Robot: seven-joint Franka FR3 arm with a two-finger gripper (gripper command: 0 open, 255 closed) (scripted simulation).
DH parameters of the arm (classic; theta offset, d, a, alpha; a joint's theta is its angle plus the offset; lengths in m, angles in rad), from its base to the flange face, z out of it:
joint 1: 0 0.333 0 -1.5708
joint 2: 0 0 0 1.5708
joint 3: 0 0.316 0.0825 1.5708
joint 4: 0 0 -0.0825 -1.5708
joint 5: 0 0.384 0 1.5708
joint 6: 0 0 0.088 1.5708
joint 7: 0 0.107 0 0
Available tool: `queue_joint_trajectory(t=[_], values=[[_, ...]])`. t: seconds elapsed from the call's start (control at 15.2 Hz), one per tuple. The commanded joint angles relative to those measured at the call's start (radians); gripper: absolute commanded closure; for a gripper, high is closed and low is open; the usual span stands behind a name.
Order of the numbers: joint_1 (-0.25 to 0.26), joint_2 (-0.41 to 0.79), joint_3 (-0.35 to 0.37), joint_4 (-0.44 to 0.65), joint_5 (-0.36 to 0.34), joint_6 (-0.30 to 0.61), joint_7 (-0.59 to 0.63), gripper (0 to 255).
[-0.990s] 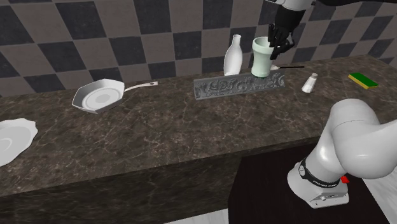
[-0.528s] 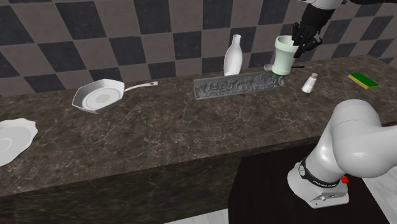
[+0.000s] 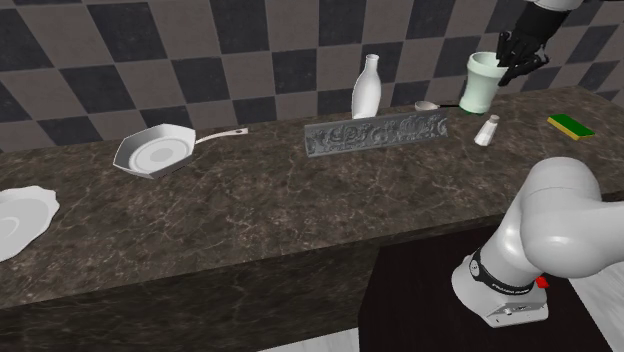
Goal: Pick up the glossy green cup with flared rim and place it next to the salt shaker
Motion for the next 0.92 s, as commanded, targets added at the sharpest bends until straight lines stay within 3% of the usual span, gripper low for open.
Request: queue_joint_trajectory(t=[0.0,0.86], values=[[-0.019,-0.021,-0.032,0.022,-0.032,-0.023,-0.054,255],[-0.049,-0.052,-0.242,0.221,-0.212,-0.087,-0.346,255]])
